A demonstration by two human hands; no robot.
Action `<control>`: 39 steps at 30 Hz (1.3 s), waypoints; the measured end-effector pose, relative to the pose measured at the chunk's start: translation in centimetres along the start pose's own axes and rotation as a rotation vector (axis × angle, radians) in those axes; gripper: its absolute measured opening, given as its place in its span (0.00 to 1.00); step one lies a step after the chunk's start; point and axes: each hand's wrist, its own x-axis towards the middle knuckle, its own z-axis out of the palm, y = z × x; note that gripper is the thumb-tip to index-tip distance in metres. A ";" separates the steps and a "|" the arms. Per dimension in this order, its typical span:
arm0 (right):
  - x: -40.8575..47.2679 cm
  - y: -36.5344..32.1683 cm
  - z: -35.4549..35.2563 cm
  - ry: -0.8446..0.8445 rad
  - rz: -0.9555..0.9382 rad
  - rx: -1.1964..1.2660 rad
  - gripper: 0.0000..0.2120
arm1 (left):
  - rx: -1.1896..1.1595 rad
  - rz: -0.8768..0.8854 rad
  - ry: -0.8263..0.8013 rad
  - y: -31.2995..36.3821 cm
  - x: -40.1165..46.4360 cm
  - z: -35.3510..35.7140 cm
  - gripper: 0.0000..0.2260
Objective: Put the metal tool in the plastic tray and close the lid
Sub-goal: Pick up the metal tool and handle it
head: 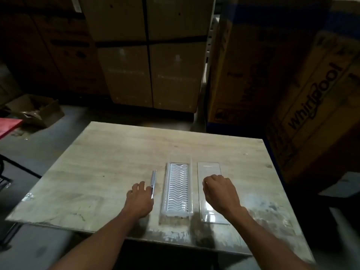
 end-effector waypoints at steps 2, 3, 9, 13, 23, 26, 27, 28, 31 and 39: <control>0.1 -0.2 0.1 0.008 0.018 0.006 0.09 | 0.024 0.027 -0.141 -0.1 0.2 1.0 0.26; 0.0 -0.2 0.3 0.000 0.030 0.013 0.07 | 0.043 0.052 -0.159 -0.2 0.4 1.8 0.28; -0.7 -0.9 0.9 -0.061 0.056 0.029 0.08 | 0.092 0.253 -0.134 -0.7 1.9 4.0 0.34; -0.8 -1.3 1.5 -0.083 0.058 0.040 0.10 | 0.135 0.262 -0.175 -0.9 2.1 4.5 0.31; -0.9 -1.7 2.5 -0.103 0.082 0.090 0.10 | 0.018 0.232 0.110 -2.3 1.4 5.5 0.19; -0.9 -1.9 2.5 -0.100 0.082 0.120 0.11 | -0.182 0.021 0.117 -1.7 1.7 5.2 0.19; -0.9 -1.9 2.5 -0.099 0.082 0.128 0.11 | -0.244 -0.046 0.100 -1.5 2.0 5.2 0.18; -1.0 -1.8 2.5 -0.101 0.087 0.135 0.11 | -0.293 -0.101 0.081 -1.4 2.2 5.1 0.16; -1.3 -1.6 2.5 -0.119 0.102 0.142 0.12 | -0.343 -0.165 0.082 -1.1 2.9 5.4 0.12; -2.5 -1.3 2.0 -0.132 0.110 0.099 0.09 | -0.451 -0.317 0.062 -0.8 3.9 5.5 0.09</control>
